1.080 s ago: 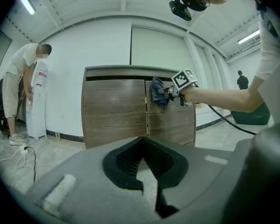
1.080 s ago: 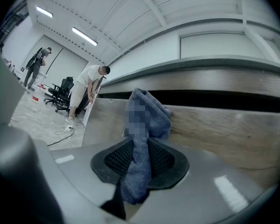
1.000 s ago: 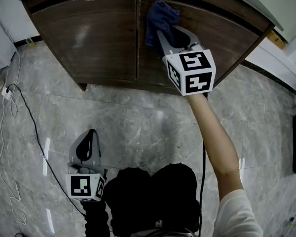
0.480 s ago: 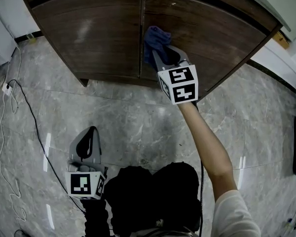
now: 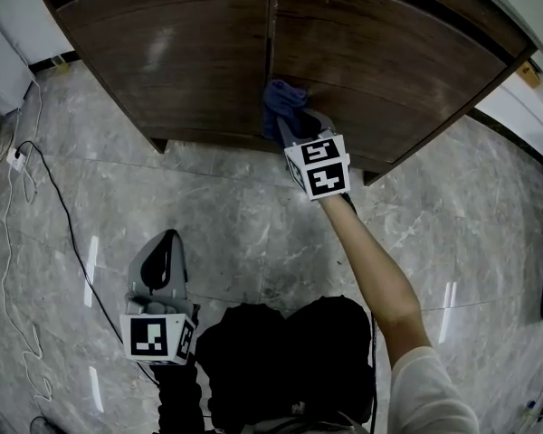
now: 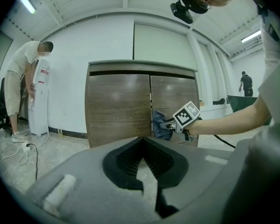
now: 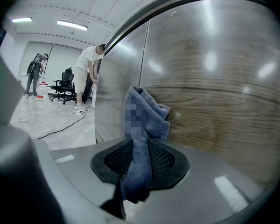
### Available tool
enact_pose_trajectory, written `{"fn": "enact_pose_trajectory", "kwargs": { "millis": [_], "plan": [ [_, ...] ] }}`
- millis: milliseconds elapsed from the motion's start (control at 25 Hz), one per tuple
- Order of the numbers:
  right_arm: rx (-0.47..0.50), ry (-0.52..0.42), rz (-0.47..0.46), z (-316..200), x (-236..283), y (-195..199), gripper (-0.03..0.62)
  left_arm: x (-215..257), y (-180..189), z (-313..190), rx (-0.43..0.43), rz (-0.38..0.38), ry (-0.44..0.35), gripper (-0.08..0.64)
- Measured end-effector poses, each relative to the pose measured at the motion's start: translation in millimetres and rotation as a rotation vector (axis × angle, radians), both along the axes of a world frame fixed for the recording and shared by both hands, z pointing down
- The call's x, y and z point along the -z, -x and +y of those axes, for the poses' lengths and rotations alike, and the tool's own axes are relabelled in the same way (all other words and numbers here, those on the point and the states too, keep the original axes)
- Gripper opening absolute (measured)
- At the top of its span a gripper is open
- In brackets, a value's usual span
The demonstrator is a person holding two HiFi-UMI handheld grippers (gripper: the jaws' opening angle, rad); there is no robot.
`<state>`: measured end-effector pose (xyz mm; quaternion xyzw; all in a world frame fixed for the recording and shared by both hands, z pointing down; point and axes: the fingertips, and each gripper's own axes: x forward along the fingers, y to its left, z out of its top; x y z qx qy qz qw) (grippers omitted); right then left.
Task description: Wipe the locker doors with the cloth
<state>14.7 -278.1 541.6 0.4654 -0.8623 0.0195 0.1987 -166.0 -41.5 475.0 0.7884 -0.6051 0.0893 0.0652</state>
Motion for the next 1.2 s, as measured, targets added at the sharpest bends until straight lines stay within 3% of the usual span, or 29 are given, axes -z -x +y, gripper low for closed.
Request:
{"fn": "enact_pose_trajectory", "kwargs": {
  "millis": [200,480,680,920,1200],
  "plan": [
    [0.015,0.022,0.041,-1.6,-32.0,3.1,0.093,-4.0,1.8,-2.8,0.003,-0.005,0.006,0.002],
    [0.019,0.132,0.062,2.0,-86.5,8.8,0.092,-7.3,7.9,-3.6,0.011,-0.011,0.015,0.002],
    [0.011,0.142,0.068,-2.2,-103.2,12.2,0.092,-10.2,12.7,-4.0,0.021,-0.015,0.022,0.002],
    [0.023,0.136,0.073,-0.7,-92.0,16.0,0.092,-11.5,9.1,-4.9,0.014,-0.008,0.024,0.002],
    [0.047,0.070,0.034,-4.7,-21.2,32.8,0.092,-6.9,9.1,-4.7,0.017,0.000,0.018,0.002]
  ]
}}
